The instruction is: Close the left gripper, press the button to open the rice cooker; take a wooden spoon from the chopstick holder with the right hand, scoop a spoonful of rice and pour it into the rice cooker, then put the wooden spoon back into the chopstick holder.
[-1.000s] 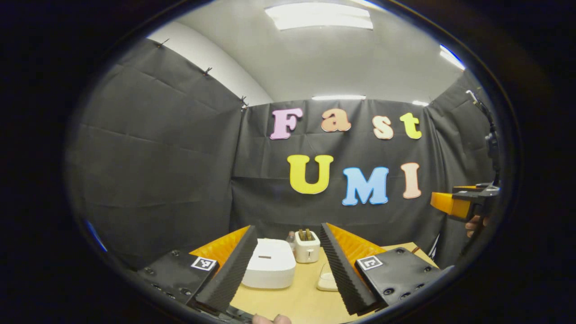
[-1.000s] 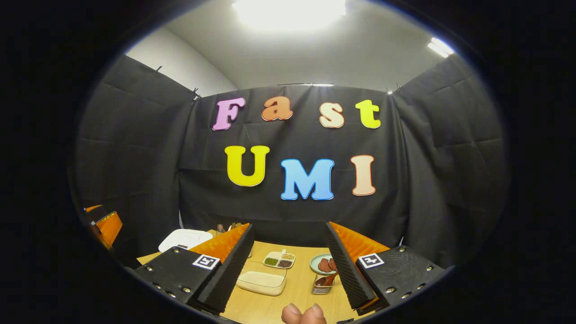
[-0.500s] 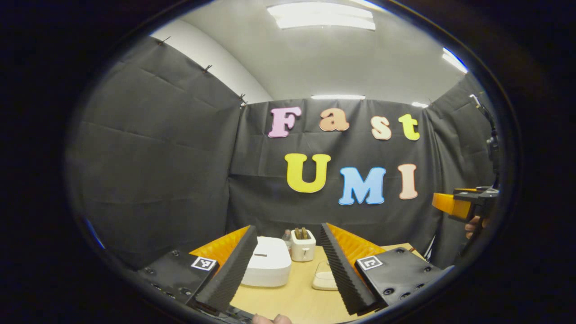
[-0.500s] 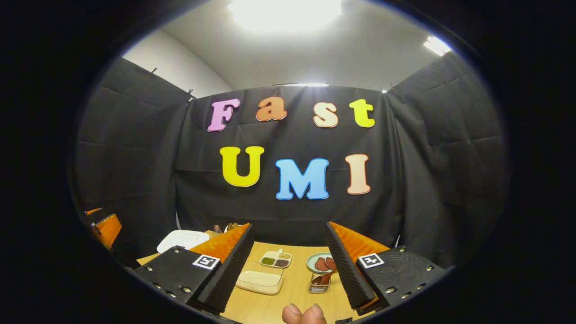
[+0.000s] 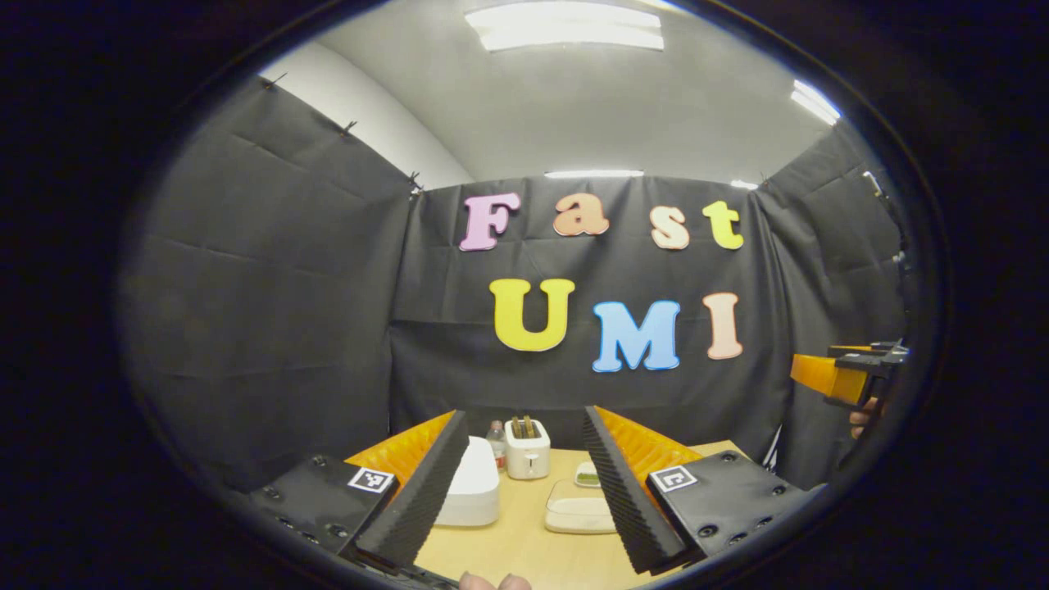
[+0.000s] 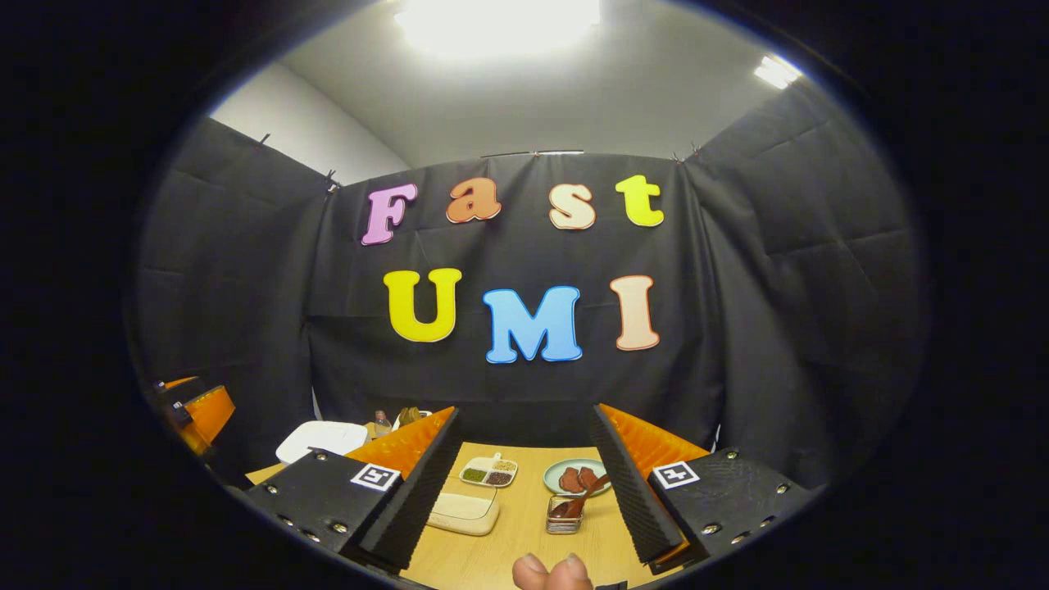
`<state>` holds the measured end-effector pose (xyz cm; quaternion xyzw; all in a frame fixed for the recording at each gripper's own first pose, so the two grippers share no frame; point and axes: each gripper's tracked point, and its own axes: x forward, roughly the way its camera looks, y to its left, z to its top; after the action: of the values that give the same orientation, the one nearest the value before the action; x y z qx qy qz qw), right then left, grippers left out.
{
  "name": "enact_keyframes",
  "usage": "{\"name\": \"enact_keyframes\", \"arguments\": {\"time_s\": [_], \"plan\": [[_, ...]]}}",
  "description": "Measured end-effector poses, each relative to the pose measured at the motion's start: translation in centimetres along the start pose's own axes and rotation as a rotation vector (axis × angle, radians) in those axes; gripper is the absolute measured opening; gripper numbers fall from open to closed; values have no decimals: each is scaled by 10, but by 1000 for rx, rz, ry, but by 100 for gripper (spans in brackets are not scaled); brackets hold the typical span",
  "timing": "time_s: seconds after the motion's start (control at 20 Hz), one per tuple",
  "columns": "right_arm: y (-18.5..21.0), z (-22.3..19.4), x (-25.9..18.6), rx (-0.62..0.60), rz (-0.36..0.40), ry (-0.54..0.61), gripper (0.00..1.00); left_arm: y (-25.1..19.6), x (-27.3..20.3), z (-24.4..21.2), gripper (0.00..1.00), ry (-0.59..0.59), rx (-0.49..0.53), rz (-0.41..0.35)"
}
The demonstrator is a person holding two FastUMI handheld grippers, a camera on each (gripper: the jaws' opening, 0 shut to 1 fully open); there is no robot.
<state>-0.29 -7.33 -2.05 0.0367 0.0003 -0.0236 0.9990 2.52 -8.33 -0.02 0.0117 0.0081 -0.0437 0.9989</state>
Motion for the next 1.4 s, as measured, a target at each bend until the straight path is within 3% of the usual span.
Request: {"name": "enact_keyframes", "arguments": {"time_s": [0.15, 0.2, 0.35, 0.75, 1.0, 1.05, 1.3, 1.4], "plan": [[-16, -11, 11, 17, -22, 9, 96, -13, 12, -4, 99, 7, 23, -19], [-15, -10, 13, 28, -22, 7, 97, -13, 18, -4, 95, 7, 30, -23], [-20, -19, 28, 42, -71, 23, 97, -8, 41, -21, 95, 26, 7, -58], [29, -34, 55, 2, -209, 69, 99, 68, 142, -86, 95, 107, -8, -125], [57, -29, 50, -27, -266, 66, 99, 127, 200, -147, 94, 210, -6, -68], [60, -29, 50, -41, -271, 67, 99, 135, 212, -159, 82, 234, -7, -61], [69, -32, 46, -58, -287, 93, 99, 180, 254, -222, 46, 351, 3, 59], [71, -36, 46, -74, -290, 102, 99, 187, 269, -250, 30, 413, -37, 71]]}}
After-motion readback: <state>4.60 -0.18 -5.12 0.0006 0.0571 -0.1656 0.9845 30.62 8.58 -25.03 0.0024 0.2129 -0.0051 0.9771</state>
